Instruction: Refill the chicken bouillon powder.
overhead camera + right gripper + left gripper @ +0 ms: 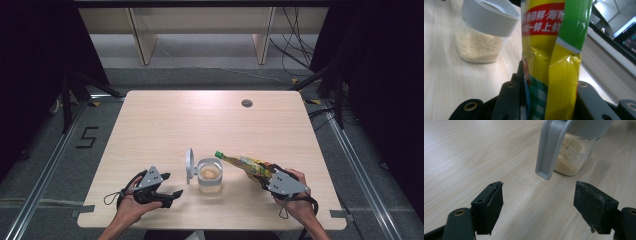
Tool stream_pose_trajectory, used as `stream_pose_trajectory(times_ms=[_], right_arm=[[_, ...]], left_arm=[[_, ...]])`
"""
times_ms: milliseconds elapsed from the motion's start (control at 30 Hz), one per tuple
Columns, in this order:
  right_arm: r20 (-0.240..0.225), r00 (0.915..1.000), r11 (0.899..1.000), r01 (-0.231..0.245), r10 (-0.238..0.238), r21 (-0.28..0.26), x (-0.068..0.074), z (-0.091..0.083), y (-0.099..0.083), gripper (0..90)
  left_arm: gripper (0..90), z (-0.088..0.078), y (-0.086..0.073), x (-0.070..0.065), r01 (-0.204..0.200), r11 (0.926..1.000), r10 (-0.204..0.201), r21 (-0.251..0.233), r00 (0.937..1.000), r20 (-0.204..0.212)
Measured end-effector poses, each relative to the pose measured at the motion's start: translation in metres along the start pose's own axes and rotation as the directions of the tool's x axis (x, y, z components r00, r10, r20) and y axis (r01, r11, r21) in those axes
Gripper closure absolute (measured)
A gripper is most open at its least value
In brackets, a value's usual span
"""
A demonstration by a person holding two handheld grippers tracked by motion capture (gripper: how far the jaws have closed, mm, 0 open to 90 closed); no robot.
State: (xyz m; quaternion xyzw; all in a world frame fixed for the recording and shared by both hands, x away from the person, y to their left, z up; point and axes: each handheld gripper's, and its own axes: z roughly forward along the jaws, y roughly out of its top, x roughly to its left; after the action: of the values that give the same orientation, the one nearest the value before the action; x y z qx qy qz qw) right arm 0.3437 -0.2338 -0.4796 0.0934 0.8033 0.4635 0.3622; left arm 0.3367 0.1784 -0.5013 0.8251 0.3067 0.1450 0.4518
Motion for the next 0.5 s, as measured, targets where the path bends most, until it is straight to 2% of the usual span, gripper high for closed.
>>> stream_pose_trajectory(times_ms=[33, 67, 133, 167, 200, 233, 267, 300, 333, 367, 433, 467, 500], right_arm=[[-0.021, 0.9997, 1.000, -0.009, 0.008, -0.006, -0.003, 0.002, -0.002, 71.7], [-0.018, 0.9994, 0.999, -0.031, 0.030, -0.009, -0.004, 0.005, -0.003, 71.8], [-0.011, 0.9980, 0.998, -0.062, 0.062, 0.001, -0.008, 0.010, -0.005, 71.9], [-0.007, 0.9987, 0.999, -0.051, 0.051, -0.017, -0.011, 0.013, -0.007, 72.0], [-0.016, 0.9966, 0.997, -0.081, 0.081, -0.005, -0.012, 0.015, -0.008, 72.1], [-0.007, 0.9941, 0.994, -0.109, 0.109, -0.010, -0.013, 0.017, -0.010, 72.2], [-0.022, 0.9919, 0.992, -0.126, 0.125, -0.020, -0.016, 0.018, -0.013, 72.2], [-0.009, 0.9897, 0.989, -0.143, 0.143, -0.026, -0.016, 0.019, -0.014, 72.2], [-0.011, 0.9887, 0.989, -0.149, 0.149, -0.020, -0.018, 0.019, -0.016, 72.2], [-0.011, 0.9887, 0.989, -0.149, 0.149, -0.020, -0.018, 0.019, -0.016, 72.2], [-0.007, 0.9883, 0.988, -0.152, 0.152, -0.021, -0.019, 0.017, -0.017, 72.1], [-0.005, 0.9851, 0.985, -0.172, 0.172, -0.014, -0.018, 0.016, -0.018, 72.2], [0.002, 0.9859, 0.986, -0.167, 0.167, -0.018, -0.019, 0.017, -0.018, 72.2]], left_arm=[[23.2, 0.000, 0.000, -0.001, 0.020, 0.9998, -0.020, 0.006, 0.9998, 0.000], [23.2, 0.000, 0.000, -0.001, 0.020, 0.9998, -0.020, 0.009, 0.9998, 0.003], [23.2, 0.000, 0.000, 0.001, -0.007, 1.0000, 0.007, 0.000, 0.9999, -0.008], [23.2, 0.000, 0.000, 0.001, -0.004, 1.0000, 0.004, -0.006, 1.0000, -0.008], [23.2, -0.001, 0.000, 0.001, -0.006, 1.0000, 0.006, 0.004, 1.0000, -0.006], [23.2, -0.001, 0.000, -0.001, 0.019, 0.9998, -0.019, 0.007, 0.9998, -0.012], [23.2, -0.001, 0.000, 0.000, 0.007, 1.0000, -0.007, 0.007, 0.9999, -0.009], [23.2, -0.001, 0.000, 0.001, 0.008, 1.0000, -0.008, 0.005, 0.9999, -0.007], [23.2, -0.001, 0.000, 0.000, 0.028, 0.9996, -0.028, 0.003, 0.9996, -0.006], [23.2, -0.001, 0.000, 0.000, 0.028, 0.9996, -0.028, 0.003, 0.9996, -0.006], [23.2, -0.003, 0.000, 0.001, -0.009, 0.9999, 0.009, 0.008, 0.9999, -0.011], [23.2, -0.003, 0.001, 0.002, -0.014, 0.9999, 0.014, 0.008, 0.9999, -0.007], [23.2, -0.003, 0.001, 0.001, -0.006, 1.0000, 0.006, -0.002, 0.9999, -0.009]])
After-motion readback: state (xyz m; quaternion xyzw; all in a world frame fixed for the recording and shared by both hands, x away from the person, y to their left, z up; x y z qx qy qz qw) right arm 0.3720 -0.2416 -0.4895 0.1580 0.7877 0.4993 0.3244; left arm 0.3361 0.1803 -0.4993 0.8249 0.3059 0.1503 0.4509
